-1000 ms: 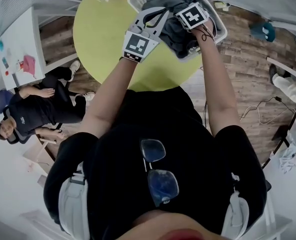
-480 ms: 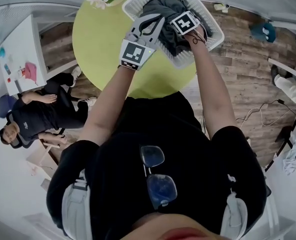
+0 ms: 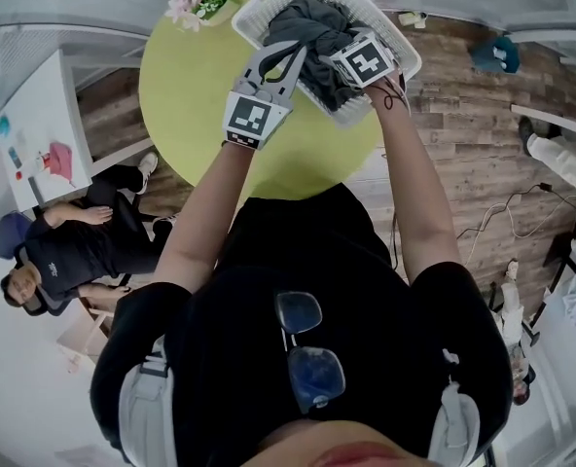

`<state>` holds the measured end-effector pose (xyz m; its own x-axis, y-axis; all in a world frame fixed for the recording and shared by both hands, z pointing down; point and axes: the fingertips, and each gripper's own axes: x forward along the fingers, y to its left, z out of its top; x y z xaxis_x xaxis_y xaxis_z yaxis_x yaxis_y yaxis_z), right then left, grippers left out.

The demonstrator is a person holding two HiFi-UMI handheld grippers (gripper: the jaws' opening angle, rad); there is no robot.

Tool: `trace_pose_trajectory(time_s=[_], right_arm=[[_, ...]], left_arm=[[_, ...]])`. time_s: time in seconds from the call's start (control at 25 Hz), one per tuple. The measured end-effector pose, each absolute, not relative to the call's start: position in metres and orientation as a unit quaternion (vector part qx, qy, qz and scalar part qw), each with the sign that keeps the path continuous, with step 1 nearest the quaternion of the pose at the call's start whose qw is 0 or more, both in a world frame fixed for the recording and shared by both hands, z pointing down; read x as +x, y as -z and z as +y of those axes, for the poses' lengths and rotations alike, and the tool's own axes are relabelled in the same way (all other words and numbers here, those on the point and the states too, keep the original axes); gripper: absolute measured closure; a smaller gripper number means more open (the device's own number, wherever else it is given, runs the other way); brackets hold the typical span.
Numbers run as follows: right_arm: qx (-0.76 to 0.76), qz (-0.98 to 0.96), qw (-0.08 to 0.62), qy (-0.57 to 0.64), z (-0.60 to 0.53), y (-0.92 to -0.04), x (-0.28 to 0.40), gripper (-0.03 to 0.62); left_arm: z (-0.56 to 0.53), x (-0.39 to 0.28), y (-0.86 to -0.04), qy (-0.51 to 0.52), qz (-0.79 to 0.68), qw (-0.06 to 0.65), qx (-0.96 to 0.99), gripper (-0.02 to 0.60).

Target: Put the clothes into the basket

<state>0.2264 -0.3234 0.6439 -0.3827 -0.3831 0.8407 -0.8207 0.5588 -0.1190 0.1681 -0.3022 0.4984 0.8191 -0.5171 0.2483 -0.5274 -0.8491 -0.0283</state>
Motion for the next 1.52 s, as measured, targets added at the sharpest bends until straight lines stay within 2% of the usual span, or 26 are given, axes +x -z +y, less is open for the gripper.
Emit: trace_pose_trajectory(time_s=[0.16,0.28,0.36,0.44,0.48,0.52,0.68,0.8,1.16,1.52], right_arm=[[0.426,-0.794,0.354,-0.249,-0.313,-0.594,0.219,0.223],[0.452,-0.809,0.296,-0.231,-0.297,-0.553,0.203,0.279],[0.468,-0.823,0.247,-0.206,-0.284,-0.522,0.192,0.345],[0.489,-0.833,0.195,-0.171,-0.266,-0.490,0.183,0.489],[0.498,-0.836,0.170,-0.155,-0.256,-0.476,0.179,0.531],[0.506,-0.838,0.146,-0.141,-0.244,-0.464,0.175,0.546],[0.522,-0.843,0.068,-0.109,-0.192,-0.429,0.154,0.560],[0.523,-0.847,0.046,-0.089,-0.159,-0.412,0.131,0.560],[0.524,-0.850,0.026,-0.058,-0.098,-0.376,0.078,0.560],[0.547,-0.836,0.034,-0.042,-0.072,-0.358,0.070,0.560]], left_arm=[[-0.285,0.160,-0.486,-0.113,-0.256,0.008,0.960,0.571],[-0.268,0.145,-0.477,-0.108,-0.244,0.014,0.964,0.571],[-0.257,0.136,-0.470,-0.104,-0.235,0.016,0.966,0.571],[-0.244,0.126,-0.464,-0.101,-0.227,0.020,0.968,0.571],[-0.238,0.122,-0.460,-0.098,-0.223,0.020,0.970,0.571],[-0.231,0.118,-0.455,-0.095,-0.219,0.020,0.971,0.571],[-0.199,0.102,-0.429,-0.074,-0.191,0.016,0.979,0.571],[-0.175,0.087,-0.413,-0.067,-0.171,0.012,0.983,0.571],[-0.119,0.052,-0.386,-0.054,-0.132,0.009,0.990,0.571],[-0.094,0.045,-0.374,-0.036,-0.106,0.008,0.994,0.571]])
